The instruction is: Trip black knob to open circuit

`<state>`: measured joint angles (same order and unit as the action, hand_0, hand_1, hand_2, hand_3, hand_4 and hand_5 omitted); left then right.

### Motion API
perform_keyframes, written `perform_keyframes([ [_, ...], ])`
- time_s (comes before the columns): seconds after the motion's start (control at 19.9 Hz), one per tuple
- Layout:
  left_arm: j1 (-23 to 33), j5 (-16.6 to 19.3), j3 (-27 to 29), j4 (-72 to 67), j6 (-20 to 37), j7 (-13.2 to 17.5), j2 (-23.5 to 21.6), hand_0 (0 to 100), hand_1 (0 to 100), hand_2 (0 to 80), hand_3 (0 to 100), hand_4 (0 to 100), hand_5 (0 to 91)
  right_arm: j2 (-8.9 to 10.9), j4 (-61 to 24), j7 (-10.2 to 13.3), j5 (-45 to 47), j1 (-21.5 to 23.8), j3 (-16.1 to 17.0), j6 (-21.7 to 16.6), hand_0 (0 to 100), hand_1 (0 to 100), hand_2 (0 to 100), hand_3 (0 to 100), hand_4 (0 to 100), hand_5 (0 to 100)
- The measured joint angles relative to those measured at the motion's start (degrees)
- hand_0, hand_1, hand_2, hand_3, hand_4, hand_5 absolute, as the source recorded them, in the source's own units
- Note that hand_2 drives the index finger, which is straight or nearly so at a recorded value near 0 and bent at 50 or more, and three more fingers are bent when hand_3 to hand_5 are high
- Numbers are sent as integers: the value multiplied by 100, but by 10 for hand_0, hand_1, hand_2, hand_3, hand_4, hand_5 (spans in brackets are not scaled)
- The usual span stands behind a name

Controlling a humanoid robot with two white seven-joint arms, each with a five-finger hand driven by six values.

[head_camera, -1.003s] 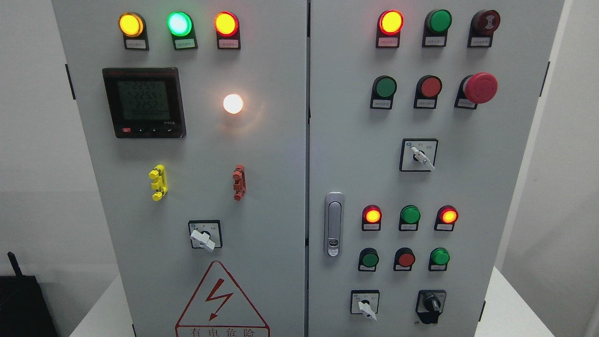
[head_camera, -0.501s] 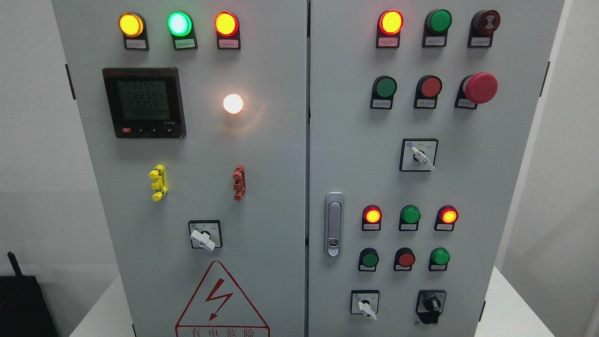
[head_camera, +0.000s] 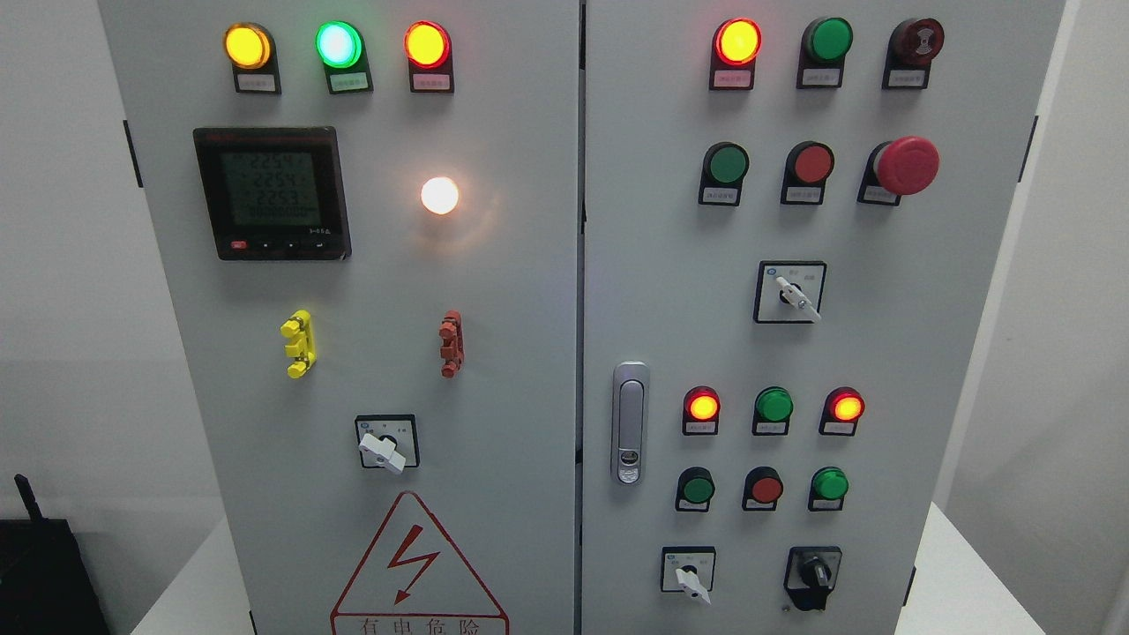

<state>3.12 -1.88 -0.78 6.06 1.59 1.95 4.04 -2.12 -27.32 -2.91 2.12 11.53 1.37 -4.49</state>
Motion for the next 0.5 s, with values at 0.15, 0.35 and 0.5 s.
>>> perform_keyframes([
  [0.15, 0, 0, 0, 0, 0, 0, 0, 120, 389, 0, 0, 0, 0, 0, -138, 14, 0, 2, 21, -121, 63, 350, 0, 51, 14, 0],
  [0.35, 0, 0, 0, 0, 0, 0, 0, 120, 389, 0, 0, 0, 0, -1, -308, 14, 0, 3, 32, -288, 70, 385, 0, 195, 175, 36],
  [0.5, 0, 0, 0, 0, 0, 0, 0, 120, 389, 0, 0, 0, 0, -9, -460, -6, 0, 7, 67, -510, 79, 407, 0, 291, 257, 106],
])
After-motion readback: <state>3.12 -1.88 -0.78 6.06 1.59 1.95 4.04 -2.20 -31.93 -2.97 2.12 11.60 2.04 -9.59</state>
